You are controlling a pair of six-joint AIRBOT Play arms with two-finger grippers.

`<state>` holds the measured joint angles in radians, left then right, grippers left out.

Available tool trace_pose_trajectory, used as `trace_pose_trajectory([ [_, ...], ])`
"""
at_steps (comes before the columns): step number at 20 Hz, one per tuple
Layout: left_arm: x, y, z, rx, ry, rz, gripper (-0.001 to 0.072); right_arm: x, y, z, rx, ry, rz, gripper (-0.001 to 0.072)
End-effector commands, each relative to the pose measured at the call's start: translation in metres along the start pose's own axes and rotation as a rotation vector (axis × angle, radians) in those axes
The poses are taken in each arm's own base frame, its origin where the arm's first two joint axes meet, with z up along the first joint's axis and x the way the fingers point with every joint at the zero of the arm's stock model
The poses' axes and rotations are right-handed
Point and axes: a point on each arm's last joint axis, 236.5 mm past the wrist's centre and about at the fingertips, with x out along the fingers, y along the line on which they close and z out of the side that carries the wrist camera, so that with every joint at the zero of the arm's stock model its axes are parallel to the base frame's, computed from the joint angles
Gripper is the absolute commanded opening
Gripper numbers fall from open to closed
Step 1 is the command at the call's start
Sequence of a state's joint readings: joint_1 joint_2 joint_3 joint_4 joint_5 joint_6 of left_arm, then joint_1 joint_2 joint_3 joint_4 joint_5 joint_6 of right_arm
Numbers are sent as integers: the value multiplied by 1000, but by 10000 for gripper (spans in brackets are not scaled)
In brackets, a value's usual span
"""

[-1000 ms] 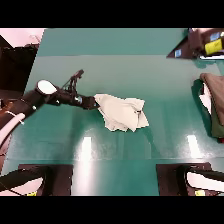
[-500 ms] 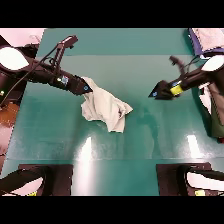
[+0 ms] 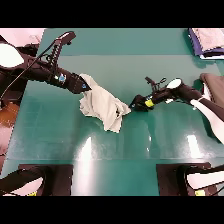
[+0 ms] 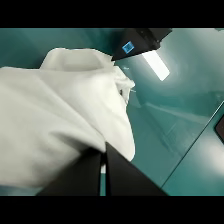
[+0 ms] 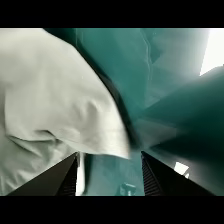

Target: Fold the shirts.

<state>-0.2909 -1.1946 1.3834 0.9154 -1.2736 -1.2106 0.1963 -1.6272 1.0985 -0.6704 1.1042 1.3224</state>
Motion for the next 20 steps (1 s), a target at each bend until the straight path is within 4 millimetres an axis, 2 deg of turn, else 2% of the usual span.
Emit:
trace_pose_trajectory([
  [1, -1, 0, 0, -14, 0, 1, 30, 25, 2, 0, -30, 21, -16, 367],
  [2, -1, 0, 0, -14, 1, 1, 30, 26, 1, 1, -48, 22, -31, 230],
  [3, -1, 0, -1, -14, 5, -1, 30, 26, 3, 0, -80, 26, -34, 57],
  [4, -1, -1, -2, -13, 11, -3, 30, 24, 5, 1, -106, 31, -37, 15],
  [5, -2, -2, -4, -11, 15, -3, 30, 18, 9, 2, -123, 35, -35, 14],
  [7, -12, -3, -2, 22, 25, 22, 30, -10, 24, 14, -180, -6, -37, 14],
  [9, -36, -8, 11, 90, 14, 63, 30, -63, 48, 34, -256, -112, -40, 14],
  [11, -68, -22, 30, 168, -22, 99, 30, -130, 82, 48, -342, -251, -43, 13],
  [13, -100, -43, 48, 239, -78, 114, 30, -198, 117, 46, -428, -390, -59, 13],
  [16, -141, -71, 61, 315, -142, 129, 30, -282, 171, 19, -562, -568, -85, 13],
  [18, -162, -86, 63, 340, -169, 138, 30, -319, 203, -10, -651, -646, -92, 13],
  [19, -169, -90, 63, 354, -179, 143, 30, -334, 213, -22, -674, -683, -103, 12],
  [20, -174, -92, 62, 363, -186, 154, 30, -348, 213, -32, -665, -718, -147, 12],
])
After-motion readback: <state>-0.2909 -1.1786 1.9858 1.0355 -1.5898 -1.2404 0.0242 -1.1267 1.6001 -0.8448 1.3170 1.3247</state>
